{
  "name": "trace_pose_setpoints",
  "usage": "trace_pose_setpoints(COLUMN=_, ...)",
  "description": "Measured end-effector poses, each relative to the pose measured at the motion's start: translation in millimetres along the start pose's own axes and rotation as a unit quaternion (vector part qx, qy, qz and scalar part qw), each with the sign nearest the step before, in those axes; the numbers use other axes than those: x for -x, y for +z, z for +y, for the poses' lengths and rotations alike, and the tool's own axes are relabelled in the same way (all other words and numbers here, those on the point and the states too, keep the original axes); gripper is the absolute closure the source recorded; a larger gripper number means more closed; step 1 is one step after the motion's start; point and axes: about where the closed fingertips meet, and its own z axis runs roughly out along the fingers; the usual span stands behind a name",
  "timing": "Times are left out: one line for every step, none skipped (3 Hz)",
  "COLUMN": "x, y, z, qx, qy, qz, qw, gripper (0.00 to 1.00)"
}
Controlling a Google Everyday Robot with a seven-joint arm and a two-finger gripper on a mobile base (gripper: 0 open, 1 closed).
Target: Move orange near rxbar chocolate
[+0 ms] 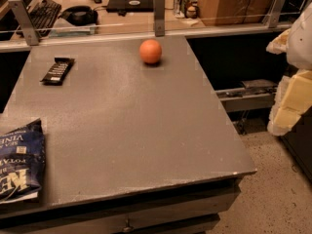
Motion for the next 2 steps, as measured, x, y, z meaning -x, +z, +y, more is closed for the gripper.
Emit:
trace_pose_setpoints(x=0.0, y=0.0, z=0.0, qx=0.000, qy=0.000, qz=0.000, qw=1.0000, gripper=0.00)
trace_pose_setpoints(x=10.5, y=11.0, z=-13.3, qx=-0.007, qy=-0.003, qz=-0.014, qw=0.9999, gripper=0.00)
